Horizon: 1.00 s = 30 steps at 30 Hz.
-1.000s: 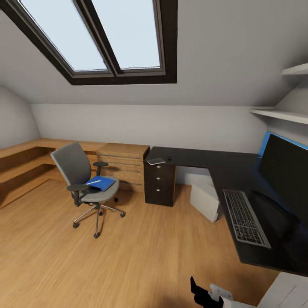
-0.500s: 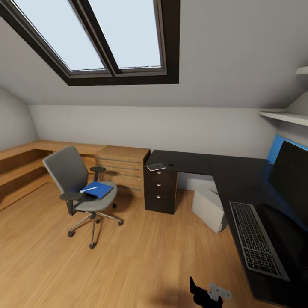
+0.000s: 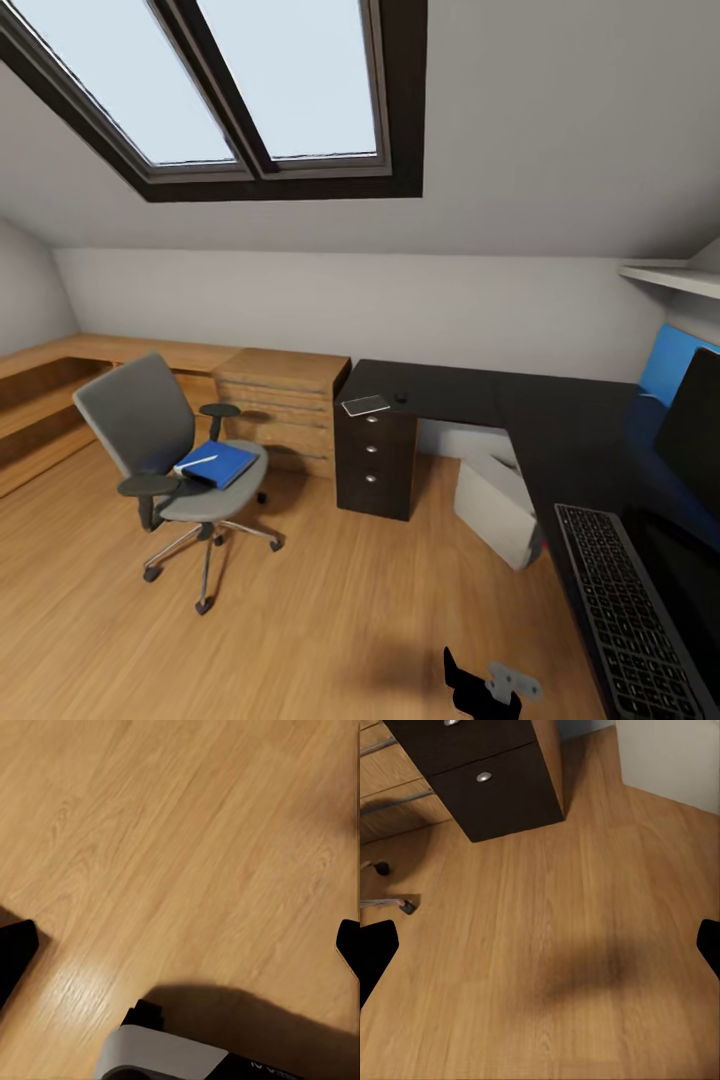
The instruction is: In the bedroom, organize the workspace by keeping the computer under the desk, ensuring the monitor is on the desk, placing the keyboard on the desk next to the monitor, placing the mouse on the desk next to the keyboard, moving the folder from the swivel chair onto the desk next to the mouse, stacking the notebook on top of the folder with the pen on top of the notebook, and positioning the swivel chair next to the desk.
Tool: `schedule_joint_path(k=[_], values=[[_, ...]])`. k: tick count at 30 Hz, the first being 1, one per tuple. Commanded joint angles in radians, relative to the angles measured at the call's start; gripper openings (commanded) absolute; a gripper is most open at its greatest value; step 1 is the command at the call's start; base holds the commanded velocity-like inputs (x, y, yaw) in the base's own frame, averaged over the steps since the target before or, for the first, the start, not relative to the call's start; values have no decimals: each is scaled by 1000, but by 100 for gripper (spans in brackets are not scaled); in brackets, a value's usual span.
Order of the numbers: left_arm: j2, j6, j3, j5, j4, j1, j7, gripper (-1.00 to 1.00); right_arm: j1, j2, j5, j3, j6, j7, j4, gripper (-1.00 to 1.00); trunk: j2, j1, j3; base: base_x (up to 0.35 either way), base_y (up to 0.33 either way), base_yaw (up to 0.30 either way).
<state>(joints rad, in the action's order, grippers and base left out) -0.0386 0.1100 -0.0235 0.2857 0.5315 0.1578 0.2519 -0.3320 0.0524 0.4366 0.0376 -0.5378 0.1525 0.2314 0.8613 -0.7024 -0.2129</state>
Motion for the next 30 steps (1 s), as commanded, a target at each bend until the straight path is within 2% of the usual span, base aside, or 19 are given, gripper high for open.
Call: schedule_joint_path(k=[1, 12, 20, 30], values=[[0, 5, -3, 6, 2, 0, 6, 100, -1, 0, 10, 4, -4, 6, -1, 100, -6, 3, 2, 339, 0, 0], [-1, 5, -3, 6, 2, 0, 6, 100, -1, 0, 7, 4, -4, 6, 0, 100, -83, 45, 36, 339, 0, 0], [-1, 5, -3, 6, 2, 0, 6, 100, -1, 0, -42, 2, -5, 6, 0, 100, -139, 76, 61, 339, 0, 0], [-1, 4, -5, 8, 7, 0, 6, 100, -1, 0, -45, 4, -37, 9, 9, 100, -209, 114, 93, 339, 0, 0]])
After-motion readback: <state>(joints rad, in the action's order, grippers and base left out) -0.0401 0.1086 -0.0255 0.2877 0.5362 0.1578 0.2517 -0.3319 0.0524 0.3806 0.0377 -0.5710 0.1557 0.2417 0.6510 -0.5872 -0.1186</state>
